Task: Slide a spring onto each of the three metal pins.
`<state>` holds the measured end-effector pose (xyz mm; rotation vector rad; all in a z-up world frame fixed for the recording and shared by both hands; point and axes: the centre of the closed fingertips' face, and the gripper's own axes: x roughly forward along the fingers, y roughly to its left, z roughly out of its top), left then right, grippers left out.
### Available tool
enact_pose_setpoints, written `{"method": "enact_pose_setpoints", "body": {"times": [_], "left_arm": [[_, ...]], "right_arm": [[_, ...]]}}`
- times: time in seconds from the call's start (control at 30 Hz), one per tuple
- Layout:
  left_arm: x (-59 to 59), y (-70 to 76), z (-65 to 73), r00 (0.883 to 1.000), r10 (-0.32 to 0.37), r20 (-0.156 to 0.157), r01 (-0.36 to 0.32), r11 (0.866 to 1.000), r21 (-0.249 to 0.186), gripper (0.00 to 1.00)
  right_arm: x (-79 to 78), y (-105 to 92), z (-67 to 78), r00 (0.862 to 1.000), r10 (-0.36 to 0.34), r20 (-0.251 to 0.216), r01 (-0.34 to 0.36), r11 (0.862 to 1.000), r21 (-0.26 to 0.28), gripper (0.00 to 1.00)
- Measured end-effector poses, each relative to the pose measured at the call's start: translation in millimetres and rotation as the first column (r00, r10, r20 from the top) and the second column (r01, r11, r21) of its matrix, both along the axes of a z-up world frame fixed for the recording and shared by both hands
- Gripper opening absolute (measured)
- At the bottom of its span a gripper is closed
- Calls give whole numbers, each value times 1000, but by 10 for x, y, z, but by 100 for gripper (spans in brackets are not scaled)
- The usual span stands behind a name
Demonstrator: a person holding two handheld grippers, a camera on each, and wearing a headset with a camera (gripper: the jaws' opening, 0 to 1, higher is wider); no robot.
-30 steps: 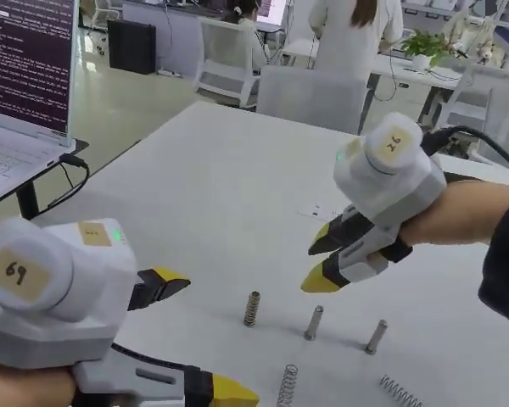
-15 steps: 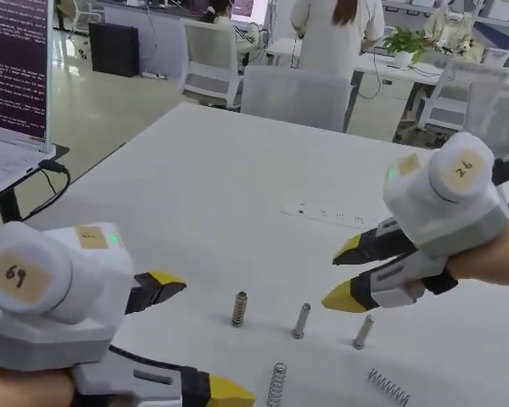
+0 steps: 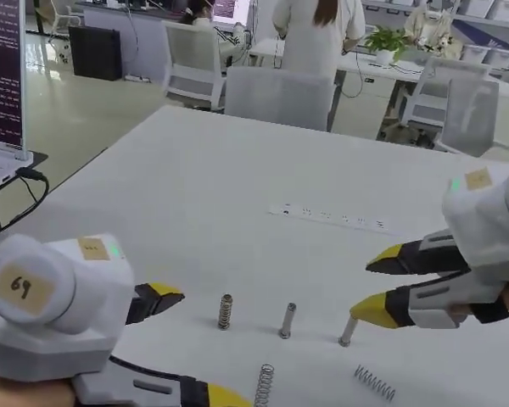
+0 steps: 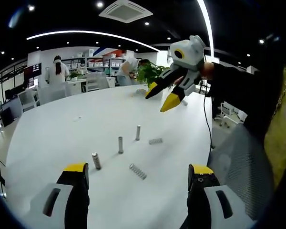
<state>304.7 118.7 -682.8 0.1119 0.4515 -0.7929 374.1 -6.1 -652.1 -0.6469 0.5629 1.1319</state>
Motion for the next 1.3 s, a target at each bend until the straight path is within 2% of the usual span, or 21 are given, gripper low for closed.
{"method": "enact_pose_setpoints", "body": {"times": [0.3, 0.73, 0.87, 1.03, 1.13, 1.3], "left_arm": [[16, -93, -100, 999, -18, -34, 19, 1000, 15, 82], [44, -237, -293, 994, -32, -104, 35, 999, 29, 77], [48, -276, -337, 992, -40, -120, 43, 999, 30, 76], [49, -304, -384, 990, -43, -137, 48, 998, 32, 74], [44, -324, -441, 988, -46, -149, 53, 998, 41, 74], [55, -340, -527, 985, -47, -164, 59, 996, 69, 70]], "right_arm": [[-88, -313, -68, 996, -93, -13, 93, 995, 38, 39], [-149, -548, -170, 983, -181, -29, 183, 980, 83, 51], [-169, -592, -203, 977, -206, -48, 210, 970, 123, 59], [-225, -657, -299, 970, -231, -77, 239, 962, 128, 70], [-223, -672, -301, 965, -251, -77, 260, 954, 151, 79], [-212, -696, -292, 956, -280, -89, 292, 938, 185, 88]]}}
